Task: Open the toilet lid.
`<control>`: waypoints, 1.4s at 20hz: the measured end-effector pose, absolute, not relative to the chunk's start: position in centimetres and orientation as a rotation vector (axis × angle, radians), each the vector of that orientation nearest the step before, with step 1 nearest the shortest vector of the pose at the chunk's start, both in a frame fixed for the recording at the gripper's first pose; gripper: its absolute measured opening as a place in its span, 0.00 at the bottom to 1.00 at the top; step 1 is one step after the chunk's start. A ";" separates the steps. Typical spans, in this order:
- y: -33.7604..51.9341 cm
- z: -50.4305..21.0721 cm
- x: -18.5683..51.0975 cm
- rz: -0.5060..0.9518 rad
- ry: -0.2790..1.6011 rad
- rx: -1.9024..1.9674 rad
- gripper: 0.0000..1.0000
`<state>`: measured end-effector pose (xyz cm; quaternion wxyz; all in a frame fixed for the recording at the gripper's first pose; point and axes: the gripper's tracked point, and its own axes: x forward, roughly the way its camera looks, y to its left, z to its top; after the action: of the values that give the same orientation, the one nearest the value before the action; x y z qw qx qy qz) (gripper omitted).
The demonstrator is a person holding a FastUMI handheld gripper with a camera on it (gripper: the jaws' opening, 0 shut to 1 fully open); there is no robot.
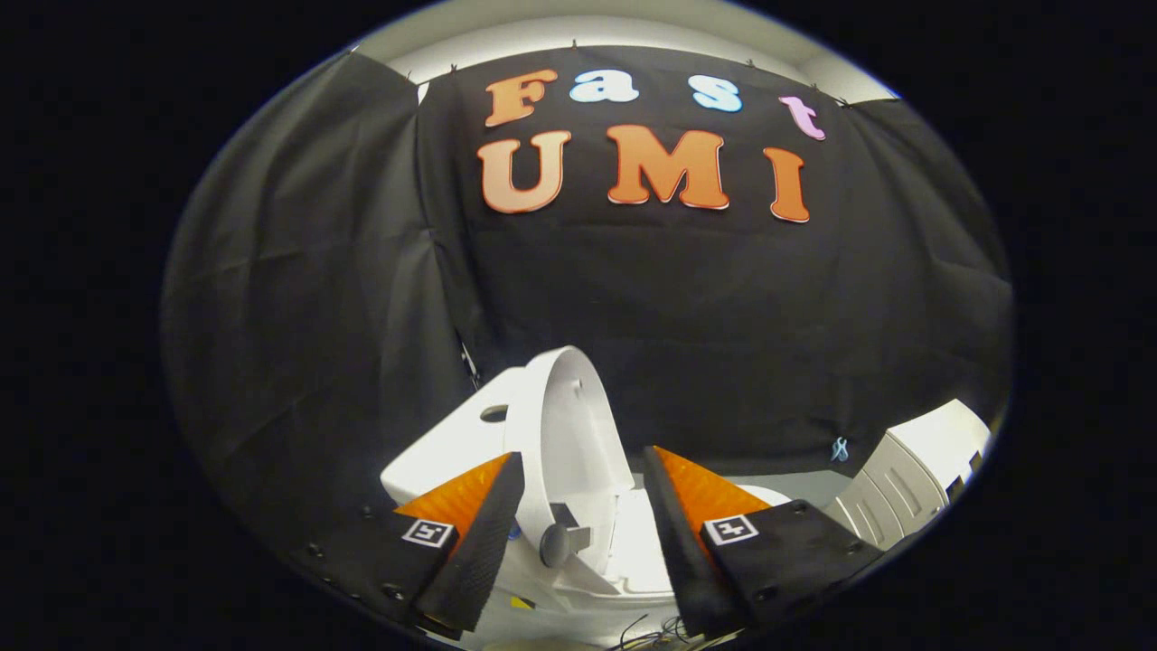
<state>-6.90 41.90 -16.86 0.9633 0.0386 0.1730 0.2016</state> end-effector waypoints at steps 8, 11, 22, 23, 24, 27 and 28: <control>28.5 -9.0 -2.1 0.291 0.216 0.069 0.98; 23.6 -7.5 -1.1 0.245 0.196 0.059 0.98; 10.3 -2.7 -1.9 0.101 0.127 0.114 0.98; 9.5 -2.5 -2.1 0.090 0.124 0.114 0.98; 8.8 -2.4 -2.3 0.081 0.121 0.112 0.98; 8.0 -2.0 -3.0 0.069 0.112 0.112 0.98; 8.0 -1.8 -3.1 0.070 0.111 0.121 0.98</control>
<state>-3.12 8.01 -1.77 0.9960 0.0604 0.0555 0.0350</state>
